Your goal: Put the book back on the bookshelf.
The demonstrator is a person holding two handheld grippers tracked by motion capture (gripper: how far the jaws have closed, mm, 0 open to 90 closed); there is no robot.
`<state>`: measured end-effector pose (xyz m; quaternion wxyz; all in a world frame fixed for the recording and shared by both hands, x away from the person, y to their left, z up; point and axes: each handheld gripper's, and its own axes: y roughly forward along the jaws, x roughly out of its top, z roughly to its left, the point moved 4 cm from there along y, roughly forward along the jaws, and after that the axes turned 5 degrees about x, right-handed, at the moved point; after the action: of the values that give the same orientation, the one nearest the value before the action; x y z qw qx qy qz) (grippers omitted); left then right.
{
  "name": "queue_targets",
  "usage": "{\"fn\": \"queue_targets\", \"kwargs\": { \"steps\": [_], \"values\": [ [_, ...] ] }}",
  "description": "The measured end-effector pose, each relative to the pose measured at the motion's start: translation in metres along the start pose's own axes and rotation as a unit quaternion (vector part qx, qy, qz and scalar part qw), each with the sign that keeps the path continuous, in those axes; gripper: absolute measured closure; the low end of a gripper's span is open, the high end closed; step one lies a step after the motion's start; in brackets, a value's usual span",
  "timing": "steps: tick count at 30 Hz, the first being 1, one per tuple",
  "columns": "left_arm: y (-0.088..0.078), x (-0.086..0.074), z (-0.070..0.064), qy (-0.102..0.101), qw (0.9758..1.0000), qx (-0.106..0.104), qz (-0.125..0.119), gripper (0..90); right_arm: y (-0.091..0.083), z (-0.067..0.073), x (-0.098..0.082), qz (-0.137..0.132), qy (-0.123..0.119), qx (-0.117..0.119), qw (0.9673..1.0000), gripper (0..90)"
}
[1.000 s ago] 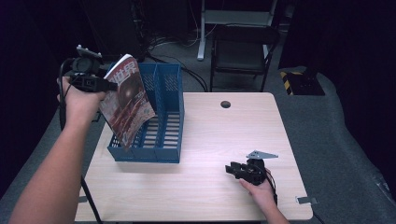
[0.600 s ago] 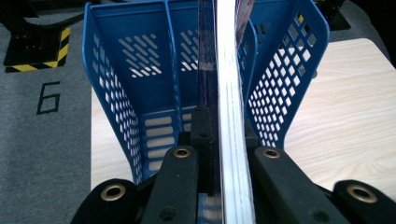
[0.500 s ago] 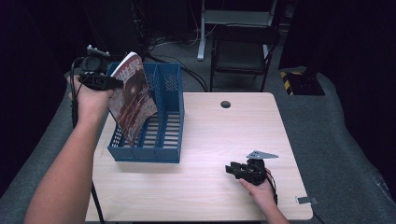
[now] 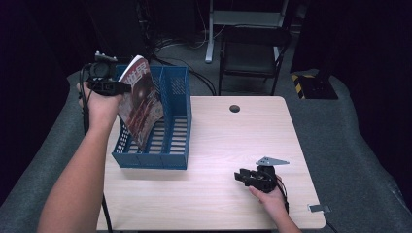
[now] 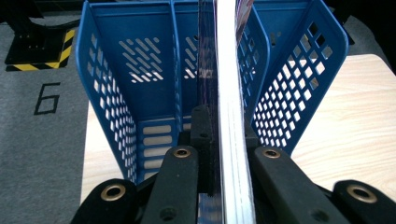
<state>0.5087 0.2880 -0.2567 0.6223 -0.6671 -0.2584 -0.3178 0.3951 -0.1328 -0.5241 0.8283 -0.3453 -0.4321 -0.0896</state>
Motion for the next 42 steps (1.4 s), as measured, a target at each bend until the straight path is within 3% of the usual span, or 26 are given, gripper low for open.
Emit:
{"fn": "queue_targets", "kwargs": {
  "steps": [19, 42],
  "values": [
    [0.037, -0.017, 0.000, -0.017, 0.9997, 0.008, 0.013, 84.1, -0.002, 0.000, 0.001, -0.002, -0.003, -0.001, 1.0000, 62.3],
    [0.074, -0.038, -0.005, -0.006, 0.9995, 0.017, 0.026, 84.0, -0.005, -0.001, 0.001, -0.005, 0.002, -0.001, 1.0000, 62.3]
  ]
}}
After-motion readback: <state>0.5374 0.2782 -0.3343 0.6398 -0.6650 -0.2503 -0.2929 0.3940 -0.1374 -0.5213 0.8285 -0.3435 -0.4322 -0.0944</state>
